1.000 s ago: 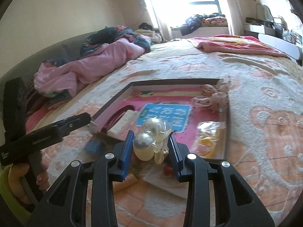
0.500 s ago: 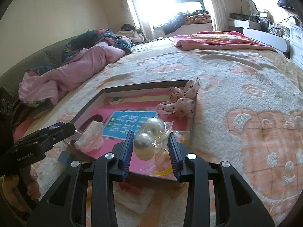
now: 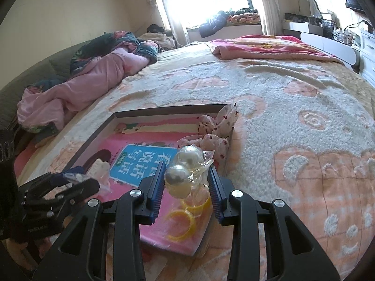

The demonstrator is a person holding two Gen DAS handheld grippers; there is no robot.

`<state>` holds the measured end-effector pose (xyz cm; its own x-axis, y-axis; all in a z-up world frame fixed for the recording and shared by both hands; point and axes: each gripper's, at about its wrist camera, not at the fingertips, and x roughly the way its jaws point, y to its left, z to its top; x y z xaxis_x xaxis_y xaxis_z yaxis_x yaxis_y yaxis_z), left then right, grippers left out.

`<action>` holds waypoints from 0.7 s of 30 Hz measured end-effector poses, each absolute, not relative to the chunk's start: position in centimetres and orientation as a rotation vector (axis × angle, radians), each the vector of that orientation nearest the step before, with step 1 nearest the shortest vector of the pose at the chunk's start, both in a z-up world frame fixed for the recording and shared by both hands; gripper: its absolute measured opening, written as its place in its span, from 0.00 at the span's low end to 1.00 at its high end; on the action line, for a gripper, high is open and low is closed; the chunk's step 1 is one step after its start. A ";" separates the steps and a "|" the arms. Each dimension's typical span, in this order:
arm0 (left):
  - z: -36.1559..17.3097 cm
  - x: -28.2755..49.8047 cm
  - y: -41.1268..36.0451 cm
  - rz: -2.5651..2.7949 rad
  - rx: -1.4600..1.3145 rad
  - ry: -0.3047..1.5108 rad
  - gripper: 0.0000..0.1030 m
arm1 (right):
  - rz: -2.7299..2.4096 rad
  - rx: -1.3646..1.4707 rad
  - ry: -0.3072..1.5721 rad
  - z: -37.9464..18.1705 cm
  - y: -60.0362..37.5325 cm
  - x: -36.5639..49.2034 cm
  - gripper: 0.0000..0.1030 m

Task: Organize jewelry
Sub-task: 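Move the earring strip into the box with left tool while right tool carries pearls in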

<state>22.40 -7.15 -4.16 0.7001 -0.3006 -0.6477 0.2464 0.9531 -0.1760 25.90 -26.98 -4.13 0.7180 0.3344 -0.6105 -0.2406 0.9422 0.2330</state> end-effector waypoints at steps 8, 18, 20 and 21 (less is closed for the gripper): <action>-4.3 23.0 -8.1 -0.313 -0.055 0.736 0.58 | 0.327 0.192 0.746 -5.0 -27.9 27.9 0.33; -5.0 23.3 -9.3 -0.323 -0.030 0.753 0.59 | 0.361 0.184 0.762 -5.3 -27.6 29.0 0.33; -5.2 23.3 -9.4 -0.323 -0.028 0.759 0.59 | 0.361 0.185 0.767 -5.4 -27.6 29.1 0.33; -5.2 23.4 -9.4 -0.323 -0.028 0.764 0.59 | 0.361 0.187 0.769 -5.5 -27.6 29.2 0.33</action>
<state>23.35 -9.43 -5.23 0.6755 -0.2973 -0.6748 0.2767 0.9504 -0.1417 29.19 -27.62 -5.47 0.6615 0.3848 -0.6437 -0.2502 0.9224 0.2944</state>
